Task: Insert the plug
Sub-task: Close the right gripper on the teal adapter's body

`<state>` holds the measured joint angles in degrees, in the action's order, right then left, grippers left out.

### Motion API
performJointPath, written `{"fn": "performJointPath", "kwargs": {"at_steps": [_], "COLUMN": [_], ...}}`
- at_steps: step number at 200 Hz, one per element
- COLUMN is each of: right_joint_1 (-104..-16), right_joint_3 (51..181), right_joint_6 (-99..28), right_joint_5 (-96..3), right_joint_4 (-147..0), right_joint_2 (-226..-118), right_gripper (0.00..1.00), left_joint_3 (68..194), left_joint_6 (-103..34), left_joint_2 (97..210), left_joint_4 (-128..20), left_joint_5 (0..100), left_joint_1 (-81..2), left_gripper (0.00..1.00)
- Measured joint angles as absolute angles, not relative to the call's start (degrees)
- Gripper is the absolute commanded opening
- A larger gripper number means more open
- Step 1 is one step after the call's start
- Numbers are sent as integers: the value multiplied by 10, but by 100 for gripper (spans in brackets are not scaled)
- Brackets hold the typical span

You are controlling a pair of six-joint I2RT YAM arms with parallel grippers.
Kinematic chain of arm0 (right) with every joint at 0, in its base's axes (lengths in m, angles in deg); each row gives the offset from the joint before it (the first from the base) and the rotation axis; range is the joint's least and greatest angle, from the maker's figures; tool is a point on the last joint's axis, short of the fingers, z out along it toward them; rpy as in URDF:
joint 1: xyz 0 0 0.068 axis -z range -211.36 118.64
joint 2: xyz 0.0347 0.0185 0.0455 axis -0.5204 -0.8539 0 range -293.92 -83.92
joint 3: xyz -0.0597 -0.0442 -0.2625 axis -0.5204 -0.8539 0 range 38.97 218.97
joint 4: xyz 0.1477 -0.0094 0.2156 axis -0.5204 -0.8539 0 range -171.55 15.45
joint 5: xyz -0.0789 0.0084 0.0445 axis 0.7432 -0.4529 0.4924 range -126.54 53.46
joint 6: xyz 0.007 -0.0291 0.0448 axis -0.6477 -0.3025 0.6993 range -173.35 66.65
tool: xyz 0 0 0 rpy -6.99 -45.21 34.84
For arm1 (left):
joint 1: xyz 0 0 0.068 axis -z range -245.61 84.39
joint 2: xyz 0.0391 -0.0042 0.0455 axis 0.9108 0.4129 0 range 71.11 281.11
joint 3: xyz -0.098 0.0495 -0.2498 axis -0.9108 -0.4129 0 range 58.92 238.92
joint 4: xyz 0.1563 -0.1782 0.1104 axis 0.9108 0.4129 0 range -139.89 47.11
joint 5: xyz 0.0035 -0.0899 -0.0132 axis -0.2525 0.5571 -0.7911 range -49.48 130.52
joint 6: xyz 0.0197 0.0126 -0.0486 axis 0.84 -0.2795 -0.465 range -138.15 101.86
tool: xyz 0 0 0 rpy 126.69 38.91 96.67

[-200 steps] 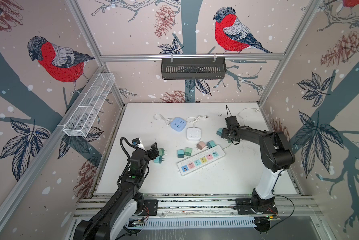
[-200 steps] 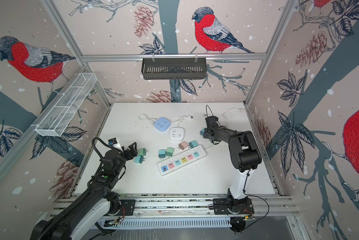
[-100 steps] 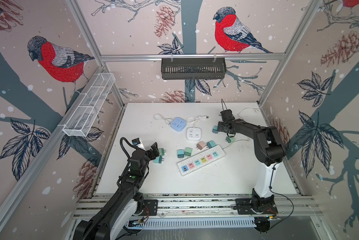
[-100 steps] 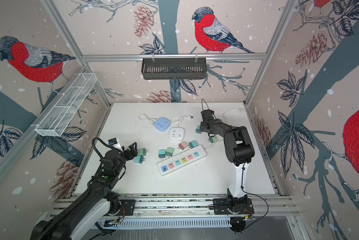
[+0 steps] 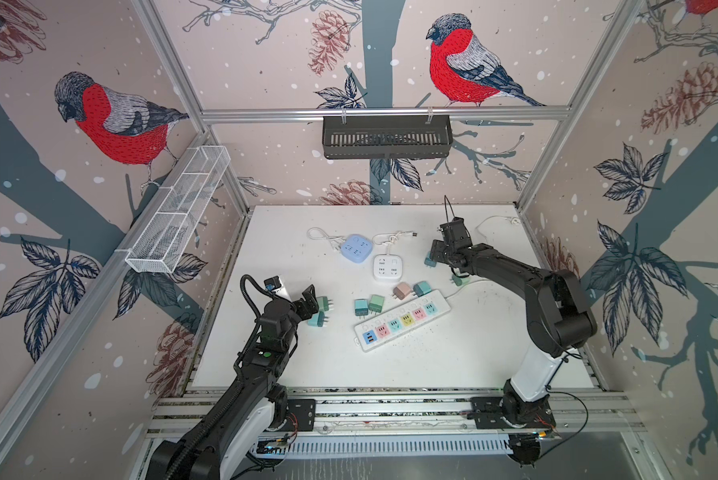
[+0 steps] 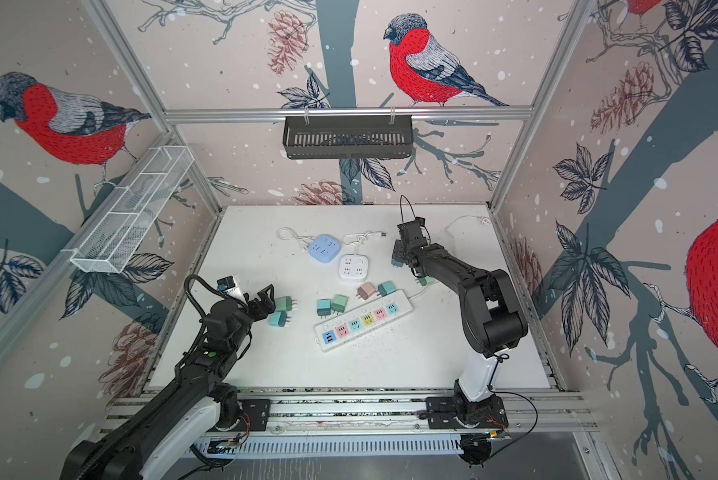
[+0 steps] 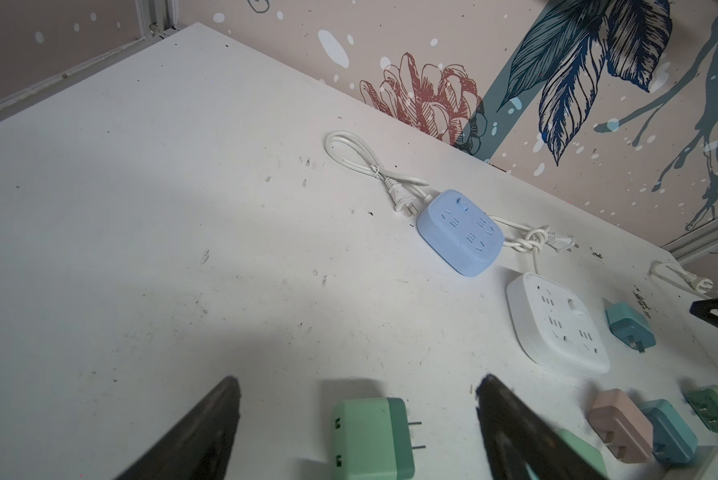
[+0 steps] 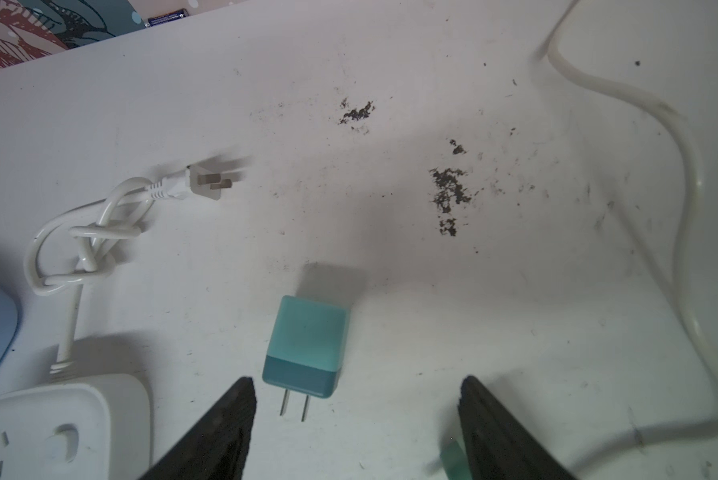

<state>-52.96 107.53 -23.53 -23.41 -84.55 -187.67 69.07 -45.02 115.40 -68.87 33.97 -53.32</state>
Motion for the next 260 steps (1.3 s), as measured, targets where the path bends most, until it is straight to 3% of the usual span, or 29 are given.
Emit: {"fn": "performJointPath", "kwargs": {"at_steps": [97,151,202,260], "right_joint_1": [-550,-551,-553,-554], "right_joint_3": [1160,1167,1173,1155], "right_joint_6": [-233,-233,-234,-236], "right_joint_5": [-240,-226,-220,-213], "right_joint_4": [-862,-875,-875,-852], "right_joint_2": [-1998,-2021,-2034,-2028], "right_gripper": [73,60,58,34], "left_joint_3": [690,690,690,690], "left_joint_6": [-450,-447,-447,-447], "left_joint_2": [1152,1152,1151,1151], "left_joint_4": [-689,-689,-689,-689], "left_joint_5": [339,339,339,339], "left_joint_1": [-532,-531,-531,-530], "left_gripper": [89,89,89,89]}}
